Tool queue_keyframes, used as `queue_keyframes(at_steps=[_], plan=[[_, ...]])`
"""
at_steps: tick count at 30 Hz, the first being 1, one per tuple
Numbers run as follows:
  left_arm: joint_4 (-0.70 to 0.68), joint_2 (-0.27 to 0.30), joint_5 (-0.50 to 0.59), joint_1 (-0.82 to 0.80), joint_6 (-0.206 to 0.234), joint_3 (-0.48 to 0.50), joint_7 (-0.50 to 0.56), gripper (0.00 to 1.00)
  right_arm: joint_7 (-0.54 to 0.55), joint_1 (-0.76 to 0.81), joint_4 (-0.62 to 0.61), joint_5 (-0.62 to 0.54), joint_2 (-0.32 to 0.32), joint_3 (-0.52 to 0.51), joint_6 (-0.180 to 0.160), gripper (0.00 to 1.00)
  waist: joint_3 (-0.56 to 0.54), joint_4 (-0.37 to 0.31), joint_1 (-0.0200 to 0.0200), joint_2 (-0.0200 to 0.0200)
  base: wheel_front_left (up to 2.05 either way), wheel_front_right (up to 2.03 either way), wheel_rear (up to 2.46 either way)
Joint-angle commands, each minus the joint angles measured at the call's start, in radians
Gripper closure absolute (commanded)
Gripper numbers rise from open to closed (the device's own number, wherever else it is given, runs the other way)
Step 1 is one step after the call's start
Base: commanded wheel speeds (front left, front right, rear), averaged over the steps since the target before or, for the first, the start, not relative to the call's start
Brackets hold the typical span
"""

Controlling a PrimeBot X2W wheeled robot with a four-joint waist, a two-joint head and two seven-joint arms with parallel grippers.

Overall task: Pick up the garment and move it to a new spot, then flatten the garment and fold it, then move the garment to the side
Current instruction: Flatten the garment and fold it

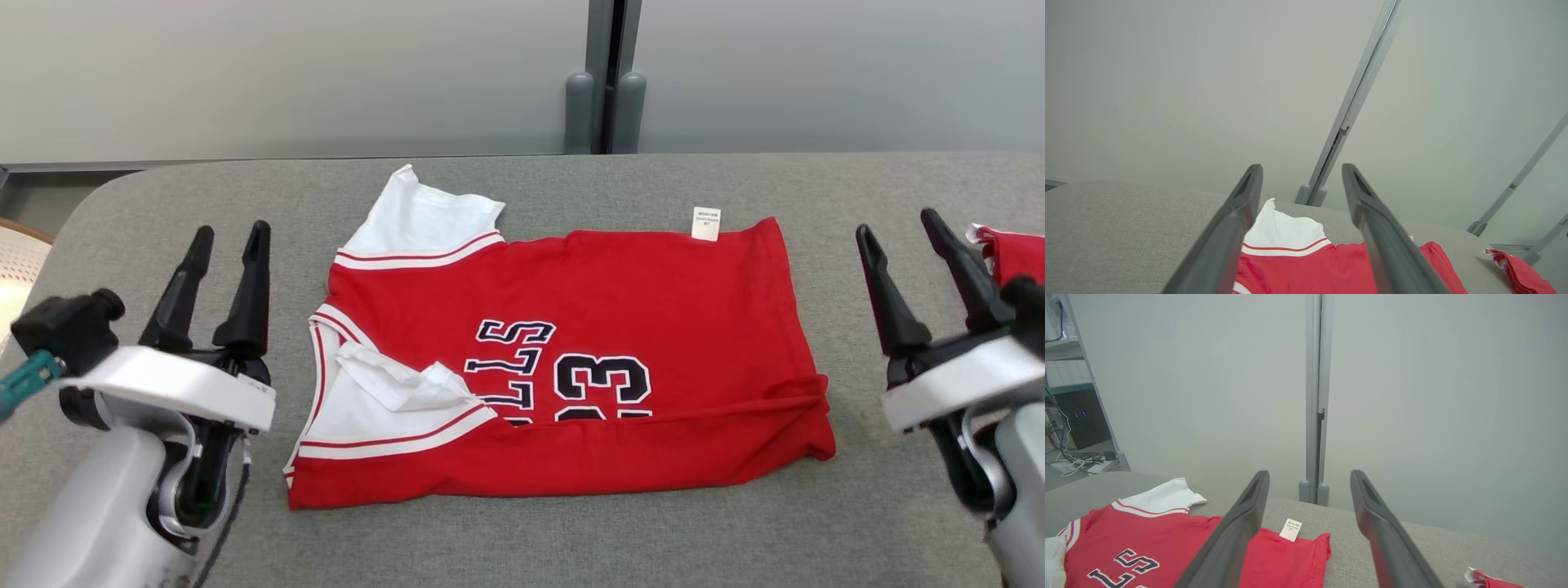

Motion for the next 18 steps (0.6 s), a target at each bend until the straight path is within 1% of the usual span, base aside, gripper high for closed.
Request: queue_keyframes(at_steps=[1, 3, 6, 10, 12, 14, 18], plan=[[-0.032, -0.04, 0.07, 0.049, 0.01, 0.07, -0.001, 0.0, -0.003, 0.078, -0.054, -0.077, 0.043, -0.078, -0.001, 0.0, -0.006, 0.007, 0.0, 0.0, 0.0, 0.0, 0.0], [-0.065, -0.112, 0.161, 0.126, 0.007, 0.16, -0.001, 0.0, -0.003, 0.159, -0.134, -0.184, 0.101, -0.188, -0.001, 0.0, -0.01, 0.012, 0.0, 0.0, 0.0, 0.0, 0.0], [-0.087, -0.2, 0.309, 0.216, -0.02, 0.242, -0.001, 0.0, -0.003, 0.274, -0.224, -0.291, 0.189, -0.284, -0.001, 0.0, -0.016, 0.016, 0.0, 0.0, 0.0, 0.0, 0.0], [-0.081, -0.305, 0.453, 0.307, -0.053, 0.331, -0.001, 0.0, -0.003, 0.363, -0.291, -0.373, 0.263, -0.331, -0.001, 0.0, -0.018, 0.017, 0.0, 0.0, 0.0, 0.0, 0.0], [-0.057, -0.352, 0.493, 0.349, -0.068, 0.367, -0.001, 0.0, -0.003, 0.392, -0.299, -0.389, 0.292, -0.344, -0.001, 0.0, -0.02, 0.016, 0.0, 0.0, 0.0, 0.0, 0.0], [-0.024, -0.382, 0.498, 0.376, -0.084, 0.401, -0.001, 0.0, -0.003, 0.411, -0.31, -0.395, 0.316, -0.356, -0.001, 0.0, -0.024, 0.016, 0.0, 0.0, 0.0, 0.0, 0.0], [0.045, -0.406, 0.554, 0.394, -0.104, 0.427, -0.001, 0.0, -0.003, 0.445, -0.315, -0.411, 0.341, -0.365, -0.001, 0.0, -0.027, 0.017, 0.0, 0.0, 0.0, 0.0, 0.0]])
